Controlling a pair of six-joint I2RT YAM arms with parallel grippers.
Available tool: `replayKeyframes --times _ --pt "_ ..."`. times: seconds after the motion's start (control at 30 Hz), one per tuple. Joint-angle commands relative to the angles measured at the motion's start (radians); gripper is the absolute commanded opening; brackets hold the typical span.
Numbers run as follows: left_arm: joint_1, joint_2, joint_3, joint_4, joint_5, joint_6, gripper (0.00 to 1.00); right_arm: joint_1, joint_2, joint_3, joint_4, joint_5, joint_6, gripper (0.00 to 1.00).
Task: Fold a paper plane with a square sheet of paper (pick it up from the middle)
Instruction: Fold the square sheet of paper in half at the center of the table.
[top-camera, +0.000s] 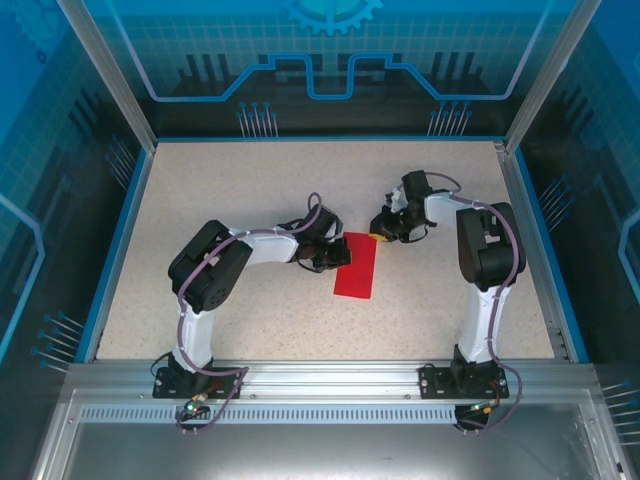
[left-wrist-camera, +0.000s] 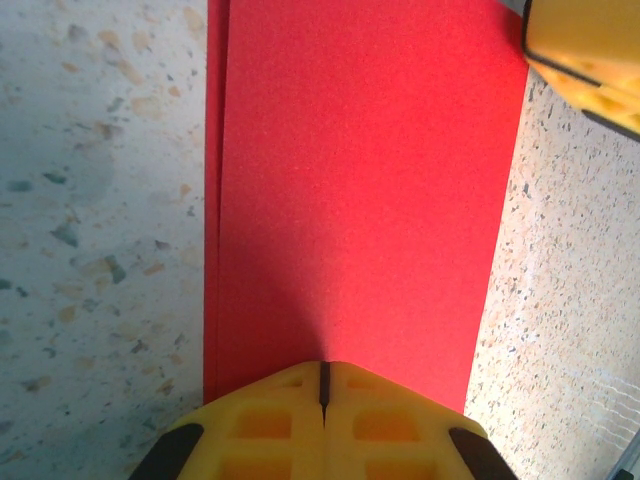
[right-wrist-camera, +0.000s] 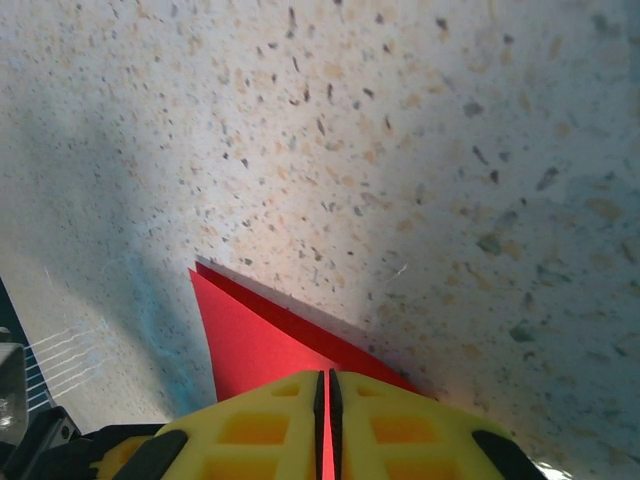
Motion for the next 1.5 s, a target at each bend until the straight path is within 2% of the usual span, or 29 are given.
replayKeyframes --times 0.0,0.47,0.73,0.97,1.03,1.2,1.47 --pt "-0.015 0.062 -0.054 -0.156 -0.079 0.025 0.00 -0.010 -0.003 0.022 -0.023 -0.009 0.010 0.13" --pt "-0.014 0.059 -0.059 -0.154 -0.077 0.023 0.00 -0.009 0.059 -0.017 -0.030 0.061 0.000 0.12" --pt "-0.015 0.053 -0.058 -0.148 -0.079 0.016 0.00 0.007 -0.106 -0.058 -0.053 0.035 -0.023 0.14" --pt "-0.015 0.049 -0.051 -0.156 -0.081 0.022 0.00 0.033 -0.214 -0.182 0.006 -0.023 -0.001 0.14" --pt "-0.015 0.050 -0.050 -0.159 -0.080 0.024 0.00 0.057 -0.231 -0.217 0.037 -0.052 0.017 0.14" --pt "-0.014 0.049 -0.052 -0.161 -0.079 0.026 0.00 0.127 -0.271 -0.295 0.067 -0.018 0.053 0.13" --pt "-0.017 0.054 -0.068 -0.148 -0.080 0.020 0.00 0.150 -0.250 -0.438 0.146 0.022 0.066 0.13"
